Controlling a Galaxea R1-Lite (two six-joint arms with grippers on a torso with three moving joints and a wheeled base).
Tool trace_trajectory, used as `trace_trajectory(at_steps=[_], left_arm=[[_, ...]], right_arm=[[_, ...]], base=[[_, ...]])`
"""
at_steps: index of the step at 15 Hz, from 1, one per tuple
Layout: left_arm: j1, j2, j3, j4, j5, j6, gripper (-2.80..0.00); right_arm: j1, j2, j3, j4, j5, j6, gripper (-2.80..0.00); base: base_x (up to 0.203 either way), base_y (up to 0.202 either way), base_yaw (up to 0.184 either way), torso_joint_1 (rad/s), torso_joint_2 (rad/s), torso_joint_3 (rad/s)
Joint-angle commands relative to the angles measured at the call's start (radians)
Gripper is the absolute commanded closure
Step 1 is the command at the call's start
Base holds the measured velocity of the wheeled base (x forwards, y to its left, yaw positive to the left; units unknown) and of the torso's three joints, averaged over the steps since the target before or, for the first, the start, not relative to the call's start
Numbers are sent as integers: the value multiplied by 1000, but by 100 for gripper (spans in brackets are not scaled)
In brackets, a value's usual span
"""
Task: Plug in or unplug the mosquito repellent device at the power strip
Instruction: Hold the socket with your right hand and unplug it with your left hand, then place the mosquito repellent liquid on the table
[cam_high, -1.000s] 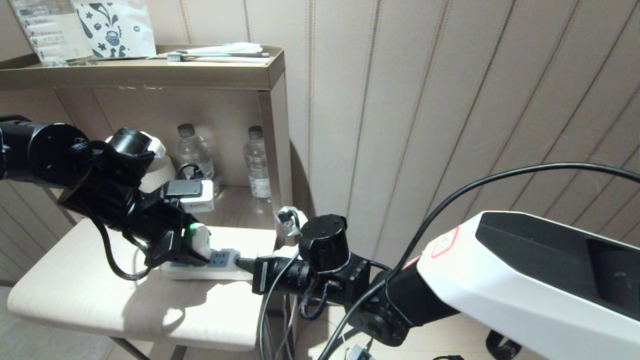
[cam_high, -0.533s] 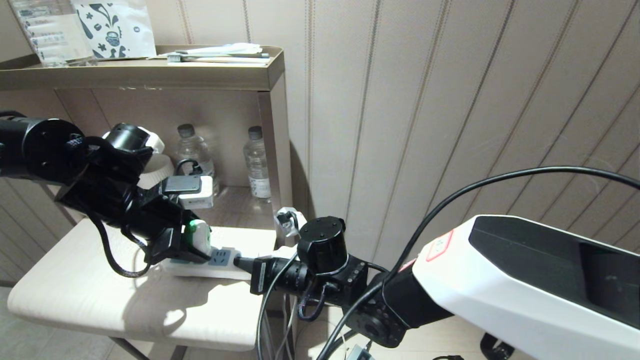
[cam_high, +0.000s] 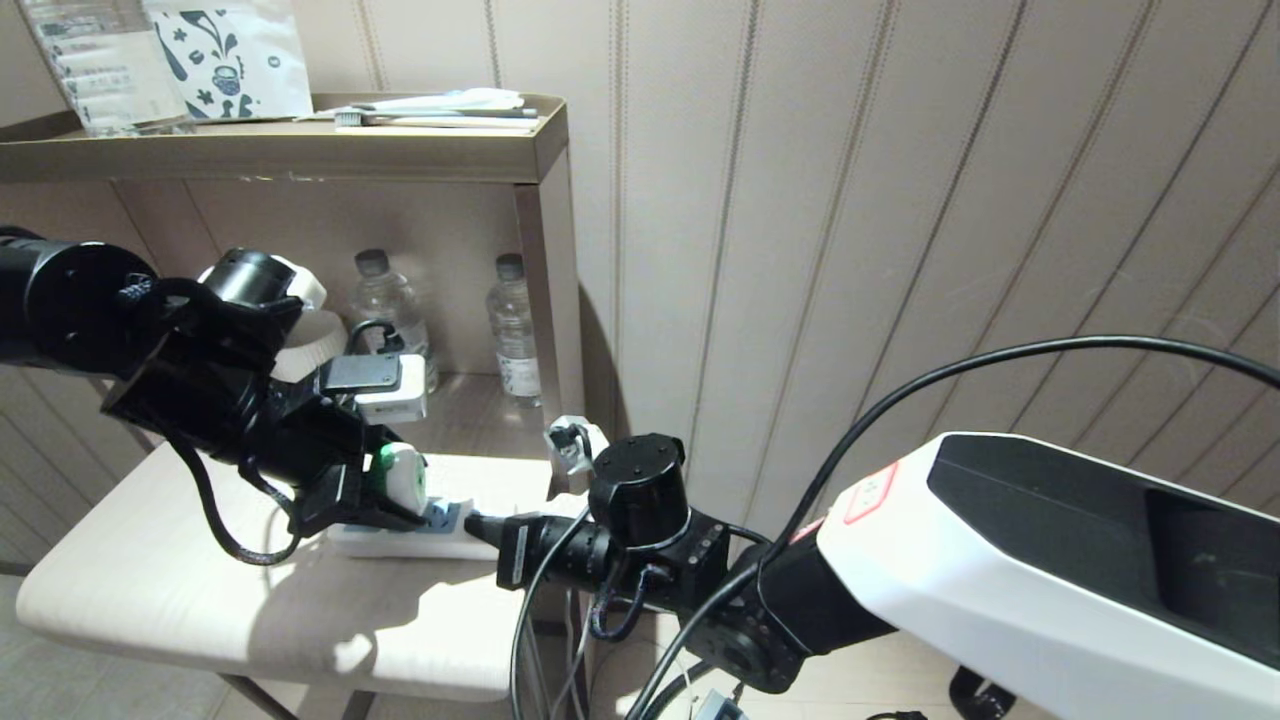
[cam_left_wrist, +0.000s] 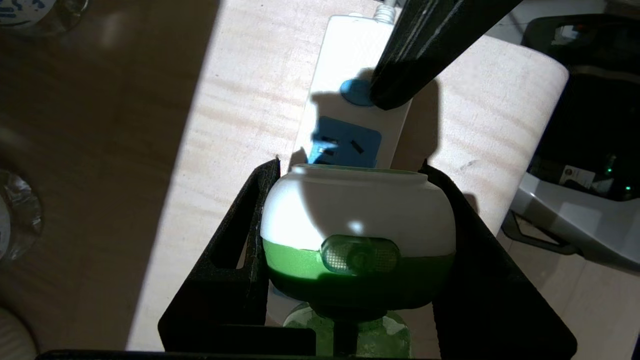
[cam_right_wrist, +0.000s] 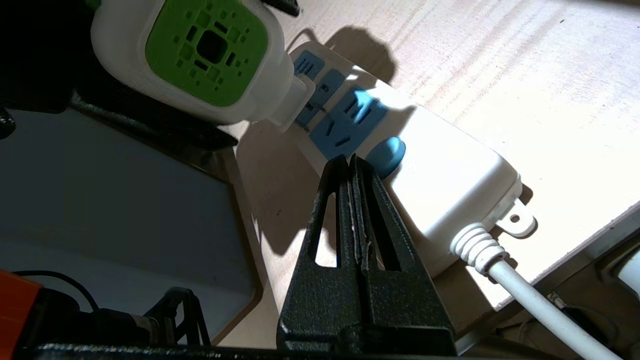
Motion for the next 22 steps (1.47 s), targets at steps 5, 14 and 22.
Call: trace_trajectory(at_steps=[5, 14, 22], left_arm=[[18, -35, -26, 9, -1, 5, 0], [72, -111, -22, 14, 9, -54, 0], [175, -141, 58, 17, -3, -147, 0]], right_arm=[[-10, -53, -4, -5, 1, 3, 0], [-38, -289, 28, 27, 0, -16, 0], [-37, -489, 103, 93, -89, -118, 0]], base=[[0, 0, 0, 0, 0, 0], [0, 0, 0, 0, 0, 0], [0, 0, 0, 0, 0, 0]])
